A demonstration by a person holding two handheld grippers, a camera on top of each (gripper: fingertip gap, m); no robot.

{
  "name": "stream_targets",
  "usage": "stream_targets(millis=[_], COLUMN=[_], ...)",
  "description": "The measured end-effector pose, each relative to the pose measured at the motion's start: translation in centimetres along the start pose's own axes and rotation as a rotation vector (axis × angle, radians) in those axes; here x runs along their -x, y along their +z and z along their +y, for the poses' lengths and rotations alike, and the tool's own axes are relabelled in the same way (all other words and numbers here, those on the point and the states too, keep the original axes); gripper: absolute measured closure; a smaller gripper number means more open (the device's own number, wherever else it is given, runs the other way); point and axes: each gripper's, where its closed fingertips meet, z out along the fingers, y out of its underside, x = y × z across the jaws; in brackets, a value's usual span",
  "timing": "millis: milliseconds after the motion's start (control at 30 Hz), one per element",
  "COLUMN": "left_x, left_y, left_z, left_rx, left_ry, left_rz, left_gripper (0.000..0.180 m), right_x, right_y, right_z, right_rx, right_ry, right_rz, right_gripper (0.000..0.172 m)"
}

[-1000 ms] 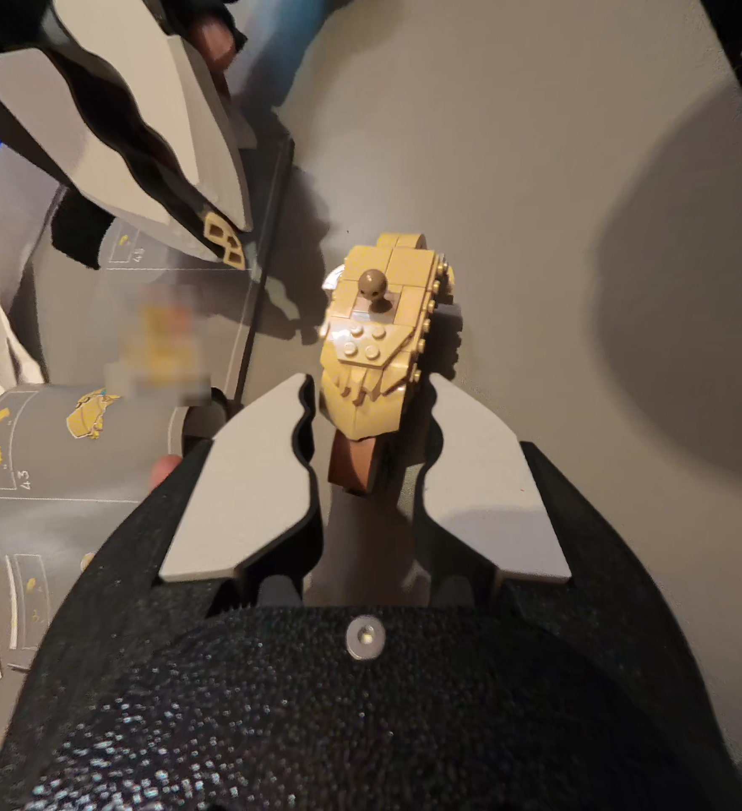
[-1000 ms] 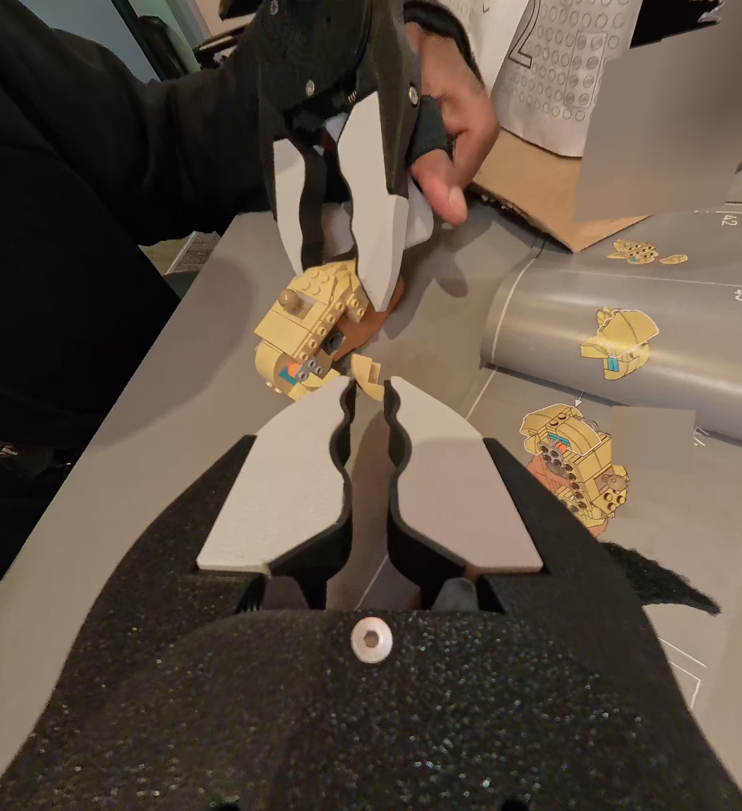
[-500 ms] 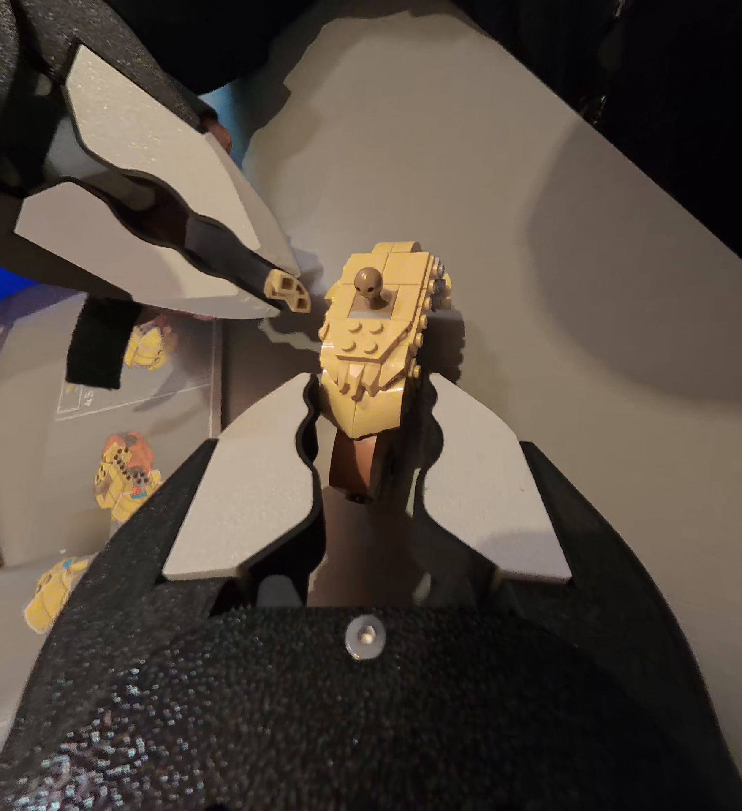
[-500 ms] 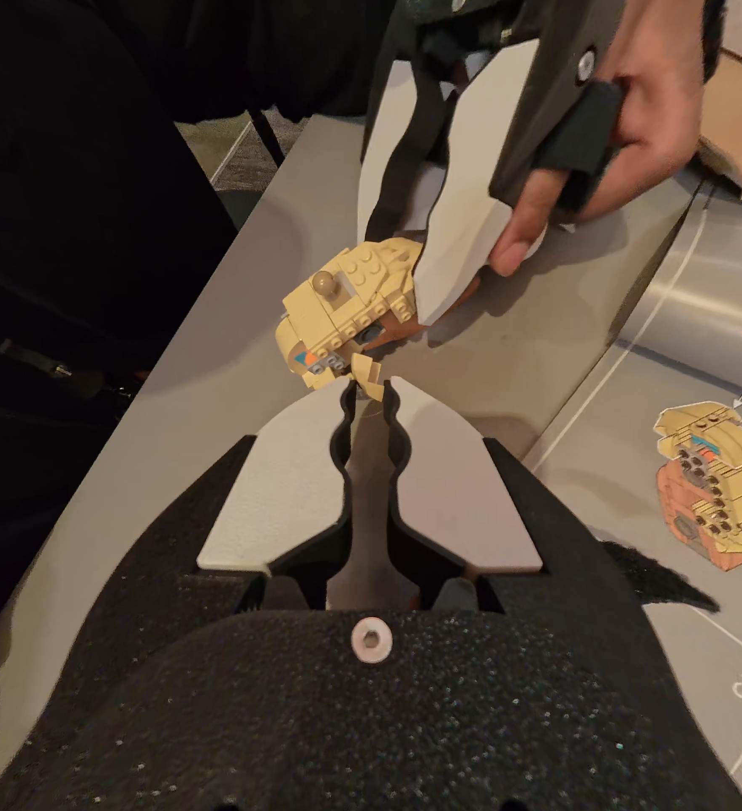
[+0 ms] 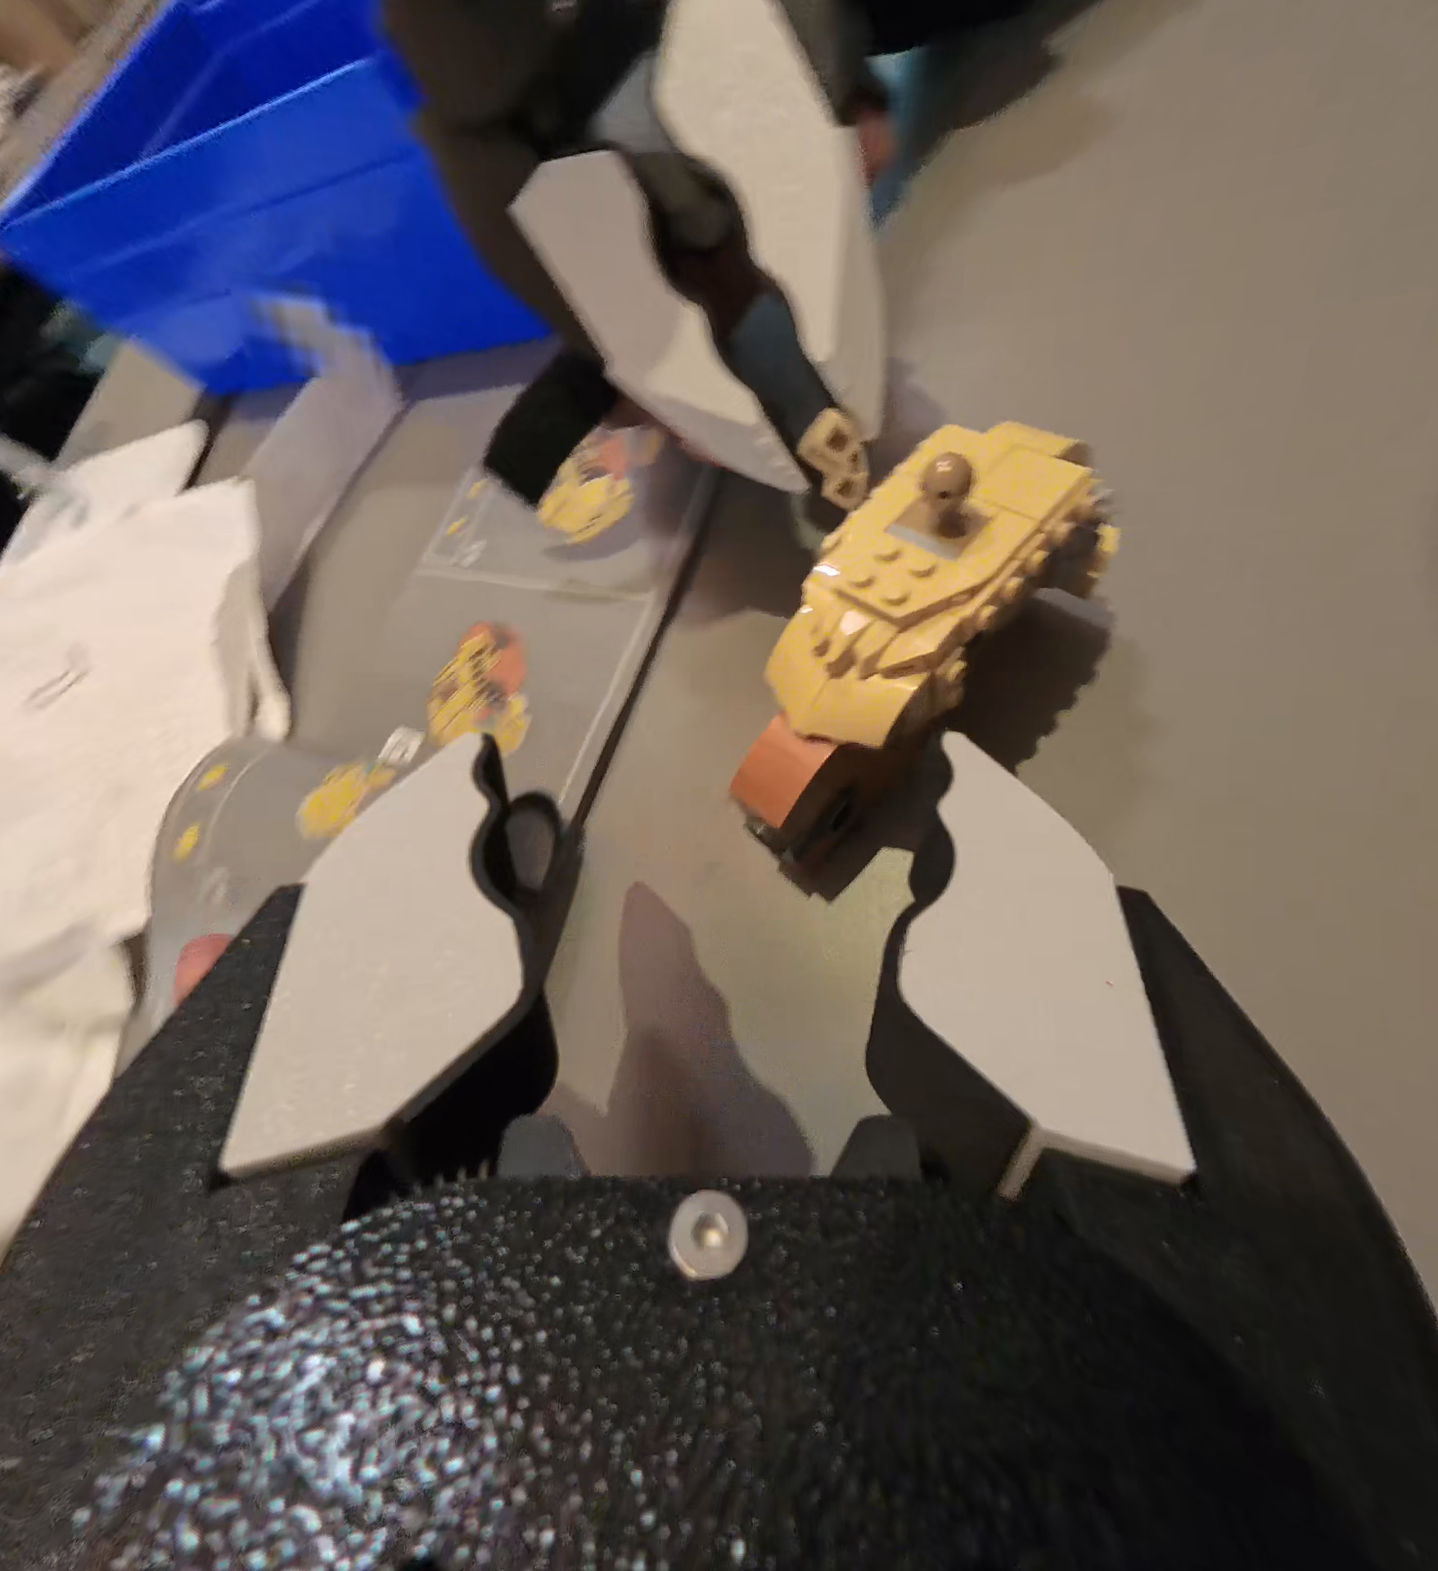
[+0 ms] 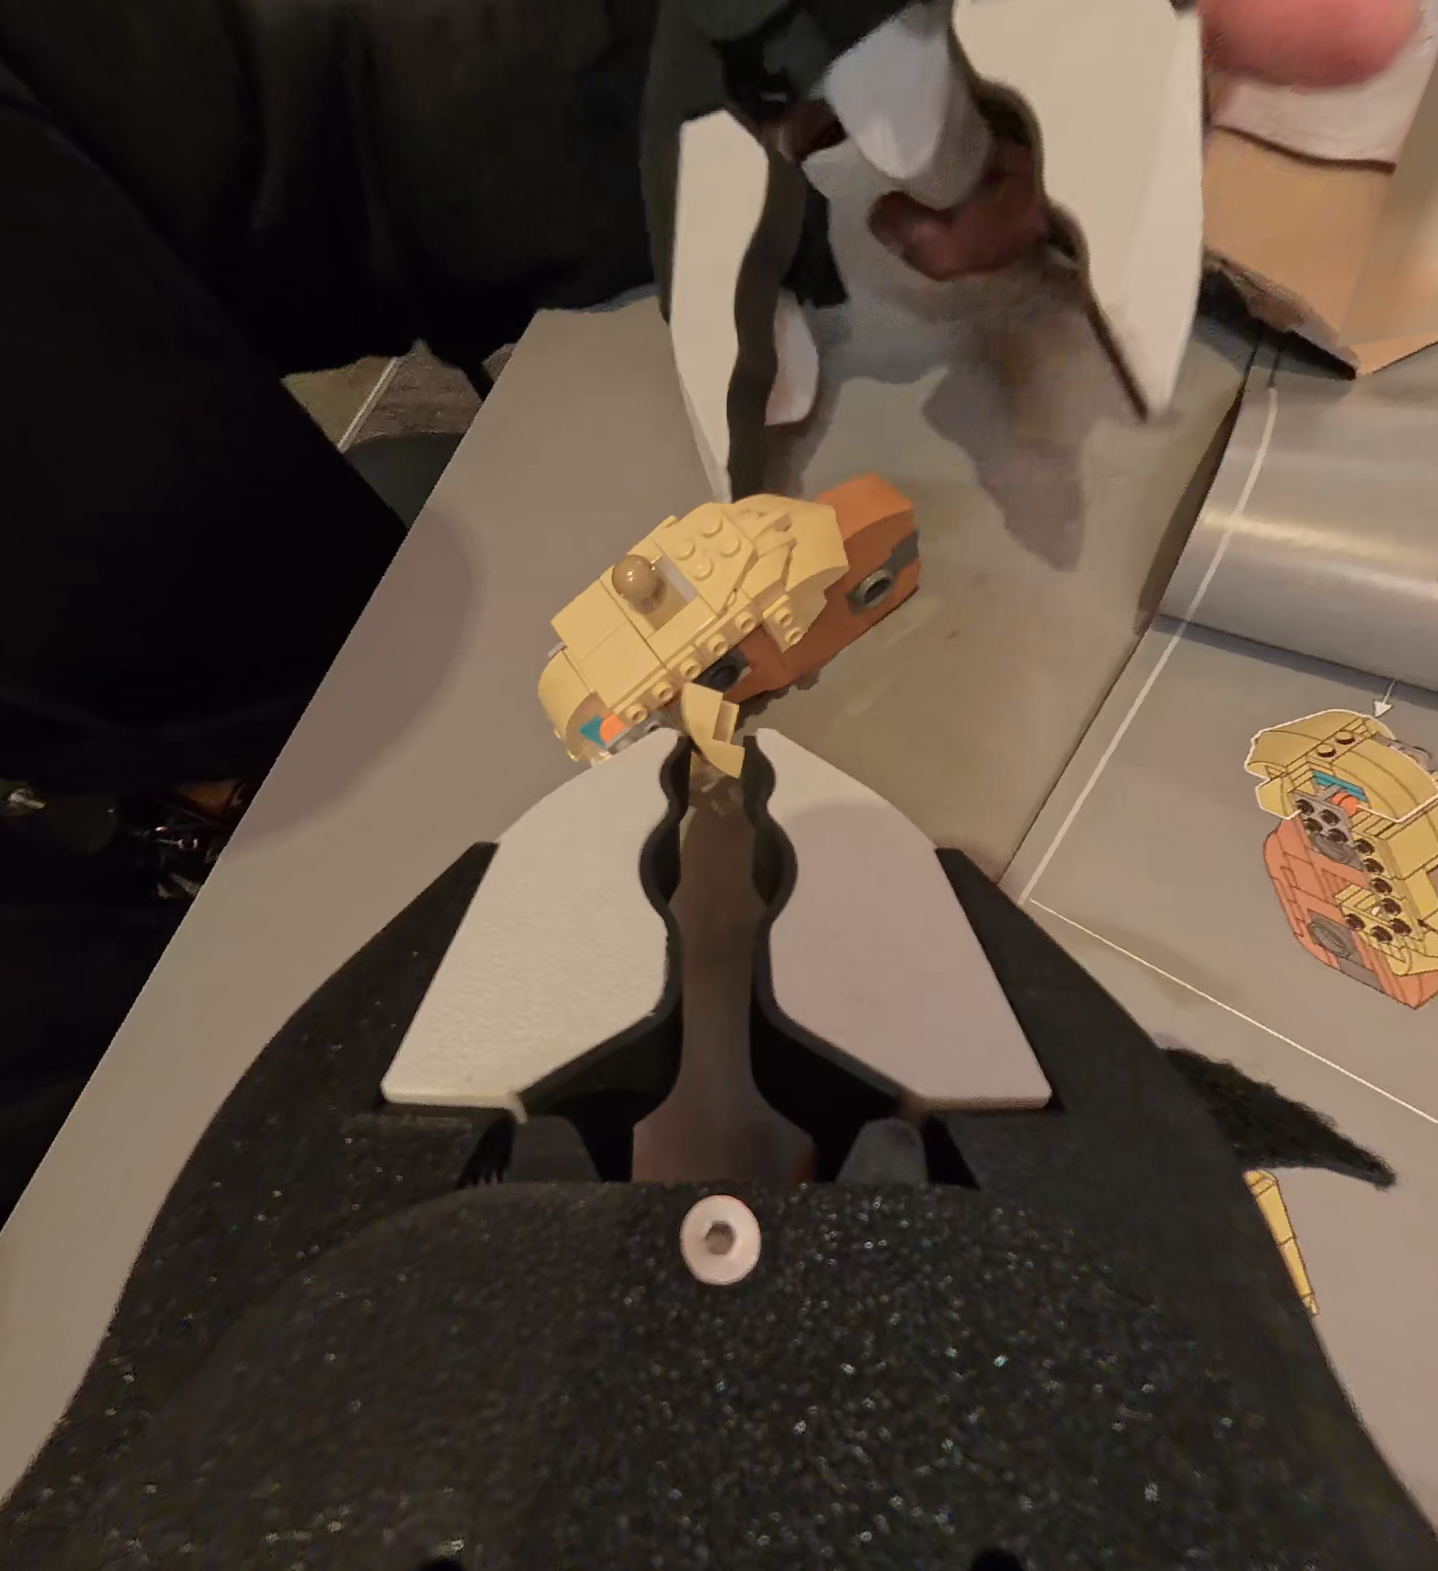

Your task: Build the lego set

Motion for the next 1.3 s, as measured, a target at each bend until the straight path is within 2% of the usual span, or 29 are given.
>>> stream_targets(millis=[67, 100, 167, 200, 233, 300, 400, 500, 700, 800, 1100, 1300], left_x=[0.5, 0.4, -0.7, -1.9, -3.5, -6.5, -9.0, -9.4, -8.5, -7.7, -7.4, -7.2], left_y=[-1.6, -2.4, -3.7, -3.9, -3.6, -2.7, -0.7, 1.0, 2.9, 2.8, 3.1, 3.6], left_z=[0.3, 0.5, 0.1, -0.3, -1.1, -2.5, -2.8, -2.6, -2.1, -1.5, -1.7, -1.9], left_rx=[0.035, 0.041, 0.004, -0.03, -0.065, -0.096, 0.037, 0.151, 0.253, 0.286, 0.186, 0.12], left_ry=[-0.115, -0.194, -0.426, -0.552, -0.641, -0.71, -0.656, -0.599, -0.524, -0.446, -0.262, -0.14], left_rz=[-0.153, -0.229, -0.357, -0.367, -0.346, -0.328, -0.364, -0.408, -0.447, -0.469, -0.21, -0.038], left_gripper=[0.092, 0.099, 0.105, 0.117, 0.119, 0.121, 0.121, 0.126, 0.134, 0.149, 0.15, 0.15], right_x=[-0.1, -0.1, -0.1, -0.2, -0.2, -0.2, -0.1, -0.1, 1.3, 1.9, 2.7, 5.0], right_y=[0.0, -0.1, -0.1, -0.2, -0.3, -0.4, -0.4, -0.1, 1.0, 1.2, 0.7, -0.1], right_z=[0.0, 0.0, 0.3, 0.4, 0.5, 0.5, 0.2, 0.3, 1.1, 1.3, 2.0, 2.5], right_rx=[-0.009, -0.013, -0.018, -0.021, -0.024, -0.032, -0.045, -0.032, 0.005, 0.02, 0.039, 0.038], right_ry=[0.011, 0.016, 0.026, 0.03, 0.034, 0.034, 0.033, 0.035, 0.036, 0.027, 0.045, 0.135], right_rz=[0.015, 0.026, 0.041, 0.052, 0.058, 0.062, 0.062, 0.074, 0.068, 0.076, 0.063, -0.073], right_gripper=[0.16, 0.16, 0.16, 0.16, 0.16, 0.16, 0.16, 0.16, 0.161, 0.161, 0.162, 0.162])
